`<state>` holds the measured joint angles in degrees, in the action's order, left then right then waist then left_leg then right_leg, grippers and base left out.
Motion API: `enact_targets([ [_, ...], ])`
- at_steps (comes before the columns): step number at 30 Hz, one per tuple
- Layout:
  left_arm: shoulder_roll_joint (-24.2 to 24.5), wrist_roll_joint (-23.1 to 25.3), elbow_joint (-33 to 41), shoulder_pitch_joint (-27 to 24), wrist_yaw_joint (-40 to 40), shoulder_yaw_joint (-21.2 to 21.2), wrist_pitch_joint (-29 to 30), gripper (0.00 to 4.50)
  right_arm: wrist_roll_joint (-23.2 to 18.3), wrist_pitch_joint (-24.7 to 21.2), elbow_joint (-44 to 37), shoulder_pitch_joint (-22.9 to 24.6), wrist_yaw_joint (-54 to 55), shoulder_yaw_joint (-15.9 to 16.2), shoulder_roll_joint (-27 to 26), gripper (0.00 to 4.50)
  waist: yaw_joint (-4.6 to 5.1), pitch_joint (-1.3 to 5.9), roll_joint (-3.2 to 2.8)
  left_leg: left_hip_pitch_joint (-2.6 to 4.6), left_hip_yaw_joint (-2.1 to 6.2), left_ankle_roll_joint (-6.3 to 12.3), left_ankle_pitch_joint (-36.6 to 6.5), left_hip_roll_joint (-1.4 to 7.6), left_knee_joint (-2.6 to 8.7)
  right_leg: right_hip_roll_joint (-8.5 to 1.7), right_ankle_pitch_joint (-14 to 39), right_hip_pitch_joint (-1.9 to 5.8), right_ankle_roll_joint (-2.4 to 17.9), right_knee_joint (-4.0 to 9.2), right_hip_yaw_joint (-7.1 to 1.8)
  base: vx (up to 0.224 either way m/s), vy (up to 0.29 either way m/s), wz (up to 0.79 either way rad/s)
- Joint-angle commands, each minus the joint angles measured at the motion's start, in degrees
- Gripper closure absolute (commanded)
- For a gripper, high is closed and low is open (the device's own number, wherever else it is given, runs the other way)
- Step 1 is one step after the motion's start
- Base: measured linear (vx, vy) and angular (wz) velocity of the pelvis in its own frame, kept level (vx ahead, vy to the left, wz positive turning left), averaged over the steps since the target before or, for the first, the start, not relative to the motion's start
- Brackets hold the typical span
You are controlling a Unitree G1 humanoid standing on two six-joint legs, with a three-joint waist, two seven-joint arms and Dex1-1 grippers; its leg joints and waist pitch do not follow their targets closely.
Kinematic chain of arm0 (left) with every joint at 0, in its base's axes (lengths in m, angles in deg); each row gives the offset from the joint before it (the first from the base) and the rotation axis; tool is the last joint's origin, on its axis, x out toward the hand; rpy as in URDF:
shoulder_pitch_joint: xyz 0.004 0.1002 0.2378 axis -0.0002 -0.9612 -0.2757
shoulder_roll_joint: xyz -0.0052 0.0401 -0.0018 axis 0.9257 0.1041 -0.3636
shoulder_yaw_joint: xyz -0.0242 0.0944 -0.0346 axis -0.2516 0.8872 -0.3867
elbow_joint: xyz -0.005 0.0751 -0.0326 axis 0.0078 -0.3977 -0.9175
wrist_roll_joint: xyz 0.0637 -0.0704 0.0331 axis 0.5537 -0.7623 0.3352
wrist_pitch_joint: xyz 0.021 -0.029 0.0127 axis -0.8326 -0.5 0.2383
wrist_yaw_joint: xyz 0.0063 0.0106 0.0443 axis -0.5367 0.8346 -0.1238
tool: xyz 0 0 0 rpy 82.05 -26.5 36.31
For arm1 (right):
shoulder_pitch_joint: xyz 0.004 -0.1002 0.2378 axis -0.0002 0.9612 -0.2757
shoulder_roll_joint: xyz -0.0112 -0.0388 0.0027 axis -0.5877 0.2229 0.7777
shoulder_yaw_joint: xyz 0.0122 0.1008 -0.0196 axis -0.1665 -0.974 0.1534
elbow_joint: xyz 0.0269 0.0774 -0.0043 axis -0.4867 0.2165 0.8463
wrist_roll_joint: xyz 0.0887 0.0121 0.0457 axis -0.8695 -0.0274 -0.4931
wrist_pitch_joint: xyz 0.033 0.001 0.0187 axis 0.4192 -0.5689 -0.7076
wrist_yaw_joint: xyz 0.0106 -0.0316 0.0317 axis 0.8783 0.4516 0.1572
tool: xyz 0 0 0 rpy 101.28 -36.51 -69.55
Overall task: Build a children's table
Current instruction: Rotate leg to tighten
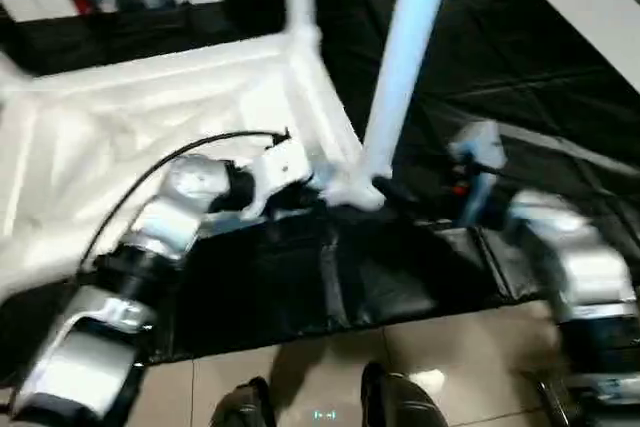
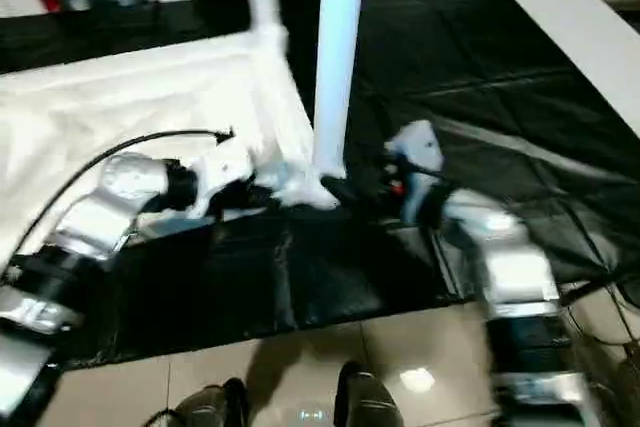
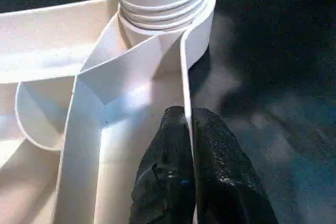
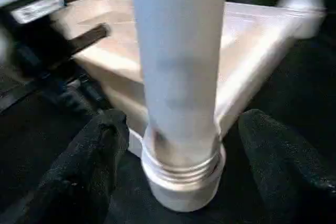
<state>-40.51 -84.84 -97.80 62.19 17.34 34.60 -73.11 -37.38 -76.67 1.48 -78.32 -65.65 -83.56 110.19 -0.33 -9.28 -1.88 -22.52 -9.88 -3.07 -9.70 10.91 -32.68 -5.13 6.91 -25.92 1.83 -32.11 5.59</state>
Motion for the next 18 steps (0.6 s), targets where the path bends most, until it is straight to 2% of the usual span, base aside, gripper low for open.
enact_targets([
  [1,0.39,-0.52,-0.06,0.02,4.96,2.54,-3.47,4.5,-1.14,1.81,0.82,-0.05,-6.42,1.43,2.43,0.86,-0.03,4.45,0.63,1.2,0.01,9.42,-8.51,1.83,3.03,-2.69,13.75,4.68,13.86,2.88,-2.87,0.0,0.0,0.0],
  [4,0.93,-1.73,-0.29,0.14,9.0,3.25,-4.9,4.5,-1.79,3.52,1.72,-0.35,-12.15,2.58,5.07,0.86,-0.5,4.6,0.66,1.15,-0.07,9.16,-8.03,2.0,3.01,-2.83,12.83,4.63,14.33,2.58,-3.06,0.0,0.0,0.0],
  [9,1.79,-3.05,0.12,-0.04,15.35,5.31,-7.52,4.5,-4.01,3.94,2.58,-1.11,-21.57,5.25,7.5,0.86,-1.32,4.75,0.82,1.1,-0.21,10.67,-6.27,2.0,2.78,-2.89,10.83,4.61,15.04,2.23,-3.12,0.0,0.0,0.0],
  [10,1.82,-3.07,0.15,-0.05,15.75,5.5,-7.65,4.5,-4.07,4.06,2.79,-1.22,-22.15,5.5,7.65,1.12,-1.35,4.71,0.85,1.07,-0.2,10.71,-6.23,2.01,2.83,-2.87,11.07,4.61,15.05,2.28,-3.1,0.0,0.0,0.0],
  [13,1.91,-3.52,0.69,-0.29,17.65,6.22,-8.29,4.5,-3.83,3.84,4.42,-2.25,-23.77,6.81,7.54,1.2,-1.64,4.61,0.81,1.13,-0.16,9.77,-6.79,2.07,2.92,-2.95,13.02,4.51,14.72,2.45,-3.13,0.0,0.0,0.0],
  [14,1.85,-3.61,0.65,-0.23,18.59,6.58,-8.99,4.5,-3.62,3.97,5.76,-3.04,-24.74,7.38,7.31,1.36,-1.67,4.6,0.86,1.17,-0.14,9.44,-7.14,2.06,2.95,-2.92,13.48,4.47,14.73,2.47,-3.11,0.0,0.0,0.0],
  [16,1.68,-3.48,0.31,-0.03,19.05,6.73,-9.54,4.5,-3.74,3.97,6.77,-3.81,-25.89,7.87,7.08,1.63,-1.69,4.58,0.91,1.13,-0.16,9.24,-7.27,2.07,2.96,-2.91,13.42,4.49,14.62,2.49,-3.16,0.0,0.0,0.0],
  [18,1.5,-3.42,0.0,0.23,19.24,6.92,-9.77,4.5,-4.16,3.57,6.81,-4.32,-27.04,8.48,6.91,1.7,-1.65,4.59,1.04,1.02,-0.16,9.33,-7.28,2.04,2.93,-2.95,13.32,4.59,14.46,2.45,-3.15,0.0,0.0,0.0],
])
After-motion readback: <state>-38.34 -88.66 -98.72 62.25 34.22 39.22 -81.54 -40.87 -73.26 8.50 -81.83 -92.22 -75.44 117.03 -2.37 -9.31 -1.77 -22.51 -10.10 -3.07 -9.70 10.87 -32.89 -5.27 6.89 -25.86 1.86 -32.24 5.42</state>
